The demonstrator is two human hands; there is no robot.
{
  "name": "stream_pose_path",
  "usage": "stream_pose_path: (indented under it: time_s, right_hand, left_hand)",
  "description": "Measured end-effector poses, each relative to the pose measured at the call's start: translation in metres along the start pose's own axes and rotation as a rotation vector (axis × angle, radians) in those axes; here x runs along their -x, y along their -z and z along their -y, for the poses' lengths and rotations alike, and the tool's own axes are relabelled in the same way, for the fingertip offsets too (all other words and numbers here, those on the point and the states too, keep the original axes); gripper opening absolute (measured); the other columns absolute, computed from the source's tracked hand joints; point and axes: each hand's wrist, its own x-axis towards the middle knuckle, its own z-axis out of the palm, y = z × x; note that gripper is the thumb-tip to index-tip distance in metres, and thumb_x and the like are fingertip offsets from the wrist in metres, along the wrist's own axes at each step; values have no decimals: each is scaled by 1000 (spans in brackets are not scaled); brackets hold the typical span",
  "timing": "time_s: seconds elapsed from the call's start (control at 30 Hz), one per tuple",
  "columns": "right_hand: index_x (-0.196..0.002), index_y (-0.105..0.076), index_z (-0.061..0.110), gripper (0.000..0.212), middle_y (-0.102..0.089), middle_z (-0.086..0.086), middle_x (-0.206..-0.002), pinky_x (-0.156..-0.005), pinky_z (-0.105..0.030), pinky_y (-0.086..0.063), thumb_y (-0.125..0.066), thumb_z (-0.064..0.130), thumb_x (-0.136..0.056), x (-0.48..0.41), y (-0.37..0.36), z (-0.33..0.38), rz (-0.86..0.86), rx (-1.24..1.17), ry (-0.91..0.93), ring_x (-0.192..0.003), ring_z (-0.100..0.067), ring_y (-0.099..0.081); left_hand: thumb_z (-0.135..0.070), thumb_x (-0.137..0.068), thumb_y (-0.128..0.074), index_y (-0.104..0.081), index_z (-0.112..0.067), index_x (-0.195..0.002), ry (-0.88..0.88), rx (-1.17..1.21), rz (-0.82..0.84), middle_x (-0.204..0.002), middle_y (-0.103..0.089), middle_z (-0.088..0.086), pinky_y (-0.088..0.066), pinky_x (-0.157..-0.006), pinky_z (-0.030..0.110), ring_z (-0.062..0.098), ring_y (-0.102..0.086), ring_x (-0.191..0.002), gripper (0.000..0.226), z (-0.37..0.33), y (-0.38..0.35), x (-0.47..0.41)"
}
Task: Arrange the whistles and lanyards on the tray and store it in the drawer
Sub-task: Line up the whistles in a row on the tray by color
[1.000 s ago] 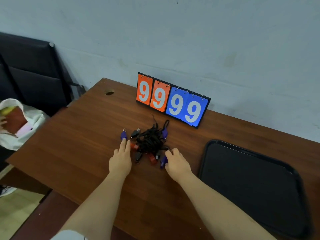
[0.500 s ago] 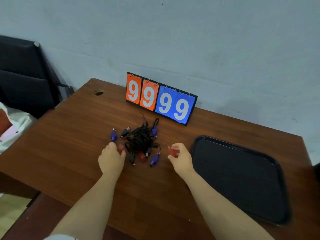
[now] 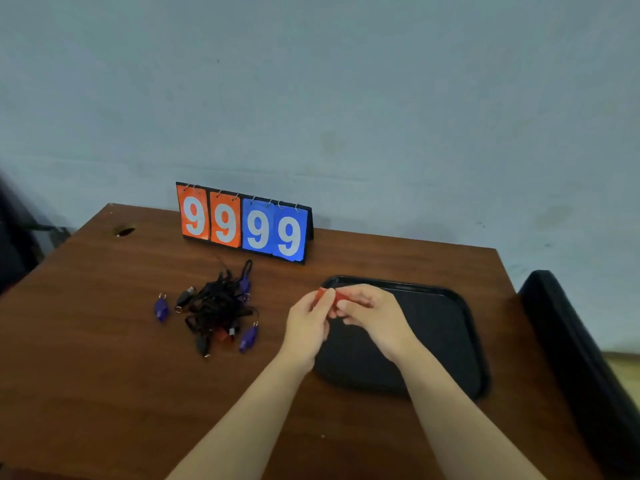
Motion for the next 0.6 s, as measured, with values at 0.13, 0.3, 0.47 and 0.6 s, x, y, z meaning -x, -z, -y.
stream_pose_path:
  time_s: [0.13,0.3,0.47,0.6]
  right_hand:
    - [-113,-67,14,24,-75,-4,-100,-82,-29,-59,-67,8,-89,11,33,5,-98,1,-13,-90,-13,-73]
    - [-97,-70,13,11,-75,-5,-89,-69,-19,-58,-63,7,-92,20,61,8,-243,-78,-40,-81,-13,-74]
    - [-97,-69,15,12,-74,-2,-88,-65,-16,-56,-69,8,-87,24,83,14,-344,-140,-92,-79,-10,-74]
    - [-99,-69,10,15,-72,-3,-86,-63,-19,-55,-72,8,-85,26,95,15,-432,-318,-108,-73,-11,-70]
  left_hand:
    - [-38,-92,-59,-68,-14,-93,146,78,12,-69,-60,-1,-32,-46,20,8,-41,-47,26,-6,-30,1]
    - [-40,-89,-63,-69,-11,-97,292,155,11,-81,-65,4,-34,-50,21,8,-43,-48,30,-15,-58,2]
    - [-35,-91,-62,-69,-19,-97,155,5,-38,-62,-56,0,-36,-50,23,9,-43,-49,18,-12,-74,6]
    - [-30,-88,-66,-70,-21,-90,37,-193,38,-63,-56,-1,-44,-60,25,10,-46,-54,11,-12,-82,12]
